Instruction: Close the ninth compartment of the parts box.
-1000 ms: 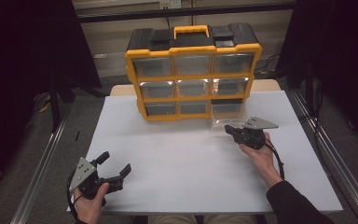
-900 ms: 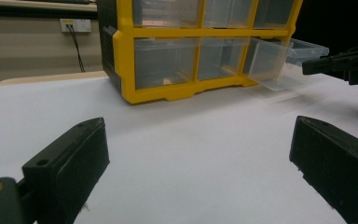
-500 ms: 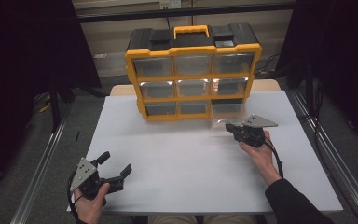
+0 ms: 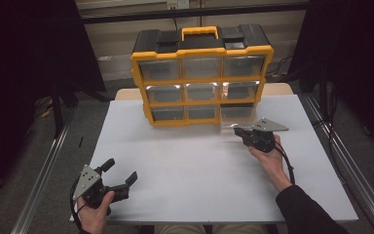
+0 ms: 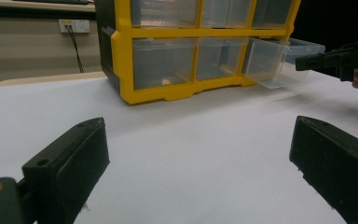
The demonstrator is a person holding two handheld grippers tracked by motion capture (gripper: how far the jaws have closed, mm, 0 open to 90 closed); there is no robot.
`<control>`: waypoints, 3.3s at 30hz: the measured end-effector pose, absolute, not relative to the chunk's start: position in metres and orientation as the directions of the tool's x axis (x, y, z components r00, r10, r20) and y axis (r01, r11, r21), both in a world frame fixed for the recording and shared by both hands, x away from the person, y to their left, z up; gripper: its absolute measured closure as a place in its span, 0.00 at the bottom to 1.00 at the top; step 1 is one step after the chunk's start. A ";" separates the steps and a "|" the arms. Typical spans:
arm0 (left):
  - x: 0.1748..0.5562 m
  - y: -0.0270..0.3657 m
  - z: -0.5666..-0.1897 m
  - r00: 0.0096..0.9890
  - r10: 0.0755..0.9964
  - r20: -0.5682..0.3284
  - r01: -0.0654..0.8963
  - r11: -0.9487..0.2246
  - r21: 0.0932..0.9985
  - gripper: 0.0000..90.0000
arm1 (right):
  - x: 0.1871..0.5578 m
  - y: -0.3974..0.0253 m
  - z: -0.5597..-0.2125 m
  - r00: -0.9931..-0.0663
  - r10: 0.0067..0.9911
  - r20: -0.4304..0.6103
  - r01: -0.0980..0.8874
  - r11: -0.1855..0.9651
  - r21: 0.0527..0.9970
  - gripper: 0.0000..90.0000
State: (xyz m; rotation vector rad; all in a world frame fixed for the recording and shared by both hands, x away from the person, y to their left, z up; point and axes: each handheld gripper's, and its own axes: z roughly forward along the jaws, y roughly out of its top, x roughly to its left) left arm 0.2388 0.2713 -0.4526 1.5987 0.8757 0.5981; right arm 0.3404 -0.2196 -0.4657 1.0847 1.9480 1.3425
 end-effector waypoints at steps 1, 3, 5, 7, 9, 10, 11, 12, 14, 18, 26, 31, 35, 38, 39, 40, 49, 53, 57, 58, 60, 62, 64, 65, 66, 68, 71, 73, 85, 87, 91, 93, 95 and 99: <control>0.239 0.271 -0.453 0.590 0.803 -0.081 0.217 -0.061 0.974 0.05 | 0.341 -0.220 -0.466 -0.535 0.845 0.014 0.311 0.181 0.933 1.00; 0.239 0.272 -0.453 0.590 0.803 -0.083 0.219 -0.060 0.974 0.05 | 0.341 -0.219 -0.465 -0.527 0.850 0.021 0.313 0.171 0.934 1.00; 0.239 0.271 -0.453 0.591 0.803 -0.083 0.218 -0.060 0.974 0.05 | 0.343 -0.220 -0.465 -0.518 0.855 0.024 0.312 0.162 0.936 1.00; 0.239 0.271 -0.453 0.592 0.801 -0.085 0.219 -0.058 0.974 0.05 | 0.344 -0.220 -0.465 -0.522 0.853 0.024 0.312 0.164 0.936 1.00; 0.239 0.270 -0.453 0.590 0.802 -0.091 0.220 -0.051 0.974 0.05 | 0.344 -0.219 -0.465 -0.515 0.856 0.035 0.314 0.150 0.937 1.00; 0.239 0.271 -0.453 0.590 0.802 -0.090 0.219 -0.052 0.974 0.05 | 0.344 -0.219 -0.465 -0.517 0.856 0.028 0.312 0.158 0.937 1.00; 0.239 0.271 -0.453 0.591 0.802 -0.091 0.220 -0.052 0.974 0.05 | 0.345 -0.219 -0.465 -0.522 0.852 0.025 0.310 0.162 0.937 1.00; 0.239 0.271 -0.453 0.590 0.802 -0.090 0.220 -0.052 0.974 0.05 | 0.345 -0.219 -0.465 -0.519 0.854 0.023 0.311 0.163 0.936 1.00; 0.238 0.270 -0.453 0.590 0.802 -0.092 0.219 -0.050 0.974 0.05 | 0.345 -0.218 -0.465 -0.518 0.855 0.027 0.312 0.160 0.937 1.00; 0.239 0.271 -0.452 0.592 0.800 -0.092 0.222 -0.052 0.974 0.05 | 0.347 -0.218 -0.464 -0.515 0.857 0.030 0.316 0.157 0.936 1.00; 0.240 0.270 -0.453 0.595 0.800 -0.085 0.220 -0.060 0.974 0.05 | 0.351 -0.218 -0.465 -0.501 0.865 0.026 0.311 0.153 0.938 1.00; 0.240 0.270 -0.452 0.595 0.799 -0.085 0.220 -0.060 0.974 0.05 | 0.353 -0.218 -0.466 -0.487 0.873 0.036 0.312 0.136 0.940 1.00; 0.241 0.269 -0.453 0.598 0.797 -0.086 0.221 -0.061 0.973 0.05 | 0.354 -0.218 -0.467 -0.480 0.877 0.036 0.313 0.133 0.940 1.00; 0.241 0.269 -0.453 0.599 0.797 -0.084 0.220 -0.063 0.973 0.05 | 0.355 -0.219 -0.467 -0.475 0.879 0.035 0.311 0.130 0.941 1.00; 0.241 0.269 -0.453 0.599 0.797 -0.084 0.220 -0.063 0.974 0.05 | 0.355 -0.219 -0.467 -0.472 0.881 0.039 0.314 0.126 0.941 1.00; 0.241 0.269 -0.453 0.599 0.796 -0.083 0.220 -0.064 0.973 0.05 | 0.356 -0.219 -0.467 -0.472 0.881 0.038 0.313 0.127 0.941 1.00; 0.241 0.268 -0.453 0.599 0.796 -0.090 0.223 -0.058 0.973 0.05 | 0.359 -0.219 -0.468 -0.466 0.884 0.037 0.309 0.123 0.943 1.00; 0.242 0.269 -0.453 0.600 0.796 -0.081 0.218 -0.065 0.974 0.05 | 0.361 -0.220 -0.469 -0.455 0.890 0.039 0.312 0.119 0.943 1.00; 0.241 0.269 -0.453 0.600 0.796 -0.081 0.217 -0.063 0.974 0.05 | 0.362 -0.219 -0.469 -0.459 0.888 0.037 0.315 0.124 0.941 1.00; 0.241 0.269 -0.453 0.597 0.798 -0.081 0.217 -0.064 0.974 0.05 | 0.364 -0.219 -0.466 -0.456 0.890 0.029 0.315 0.130 0.940 1.00; 0.241 0.269 -0.453 0.595 0.799 -0.089 0.218 -0.054 0.974 0.05 | 0.365 -0.218 -0.464 -0.453 0.891 0.025 0.314 0.134 0.940 1.00; 0.240 0.269 -0.453 0.594 0.799 -0.095 0.222 -0.050 0.974 0.05 | 0.367 -0.218 -0.463 -0.453 0.891 0.018 0.313 0.140 0.939 1.00; 0.241 0.270 -0.453 0.591 0.801 -0.096 0.223 -0.048 0.974 0.05 | 0.368 -0.218 -0.464 -0.450 0.893 0.026 0.321 0.135 0.937 1.00; 0.241 0.270 -0.453 0.592 0.800 -0.091 0.221 -0.052 0.974 0.05 | 0.369 -0.218 -0.465 -0.448 0.894 0.029 0.320 0.130 0.938 1.00; 0.241 0.270 -0.453 0.593 0.800 -0.091 0.220 -0.052 0.974 0.05 | 0.369 -0.218 -0.466 -0.446 0.894 0.031 0.321 0.128 0.939 1.00; 0.240 0.269 -0.453 0.592 0.801 -0.092 0.221 -0.051 0.974 0.05 | 0.370 -0.218 -0.466 -0.446 0.894 0.029 0.318 0.128 0.940 1.00; 0.240 0.269 -0.453 0.596 0.798 -0.095 0.222 -0.050 0.974 0.05 | 0.370 -0.218 -0.466 -0.443 0.896 0.032 0.317 0.123 0.940 1.00; 0.241 0.269 -0.453 0.598 0.798 -0.082 0.216 -0.062 0.974 0.05 | 0.371 -0.218 -0.466 -0.441 0.897 0.035 0.318 0.120 0.940 1.00; 0.241 0.269 -0.452 0.599 0.797 -0.081 0.216 -0.063 0.974 0.05 | 0.376 -0.218 -0.467 -0.437 0.899 0.044 0.325 0.112 0.939 1.00; 0.240 0.269 -0.452 0.598 0.797 -0.086 0.217 -0.057 0.975 0.05 | 0.378 -0.217 -0.466 -0.436 0.899 0.042 0.323 0.113 0.939 1.00; 0.241 0.269 -0.453 0.596 0.798 -0.090 0.217 -0.053 0.975 0.05 | 0.381 -0.217 -0.465 -0.435 0.899 0.046 0.324 0.109 0.940 1.00; 0.241 0.269 -0.452 0.595 0.799 -0.090 0.217 -0.052 0.975 0.05 | 0.381 -0.217 -0.465 -0.434 0.899 0.051 0.328 0.105 0.939 1.00; 0.241 0.269 -0.453 0.596 0.798 -0.089 0.216 -0.052 0.975 0.05 | 0.382 -0.217 -0.465 -0.433 0.900 0.055 0.332 0.103 0.938 1.00; 0.241 0.269 -0.452 0.596 0.798 -0.088 0.218 -0.055 0.974 0.05 | 0.384 -0.217 -0.465 -0.433 0.900 0.055 0.329 0.101 0.939 1.00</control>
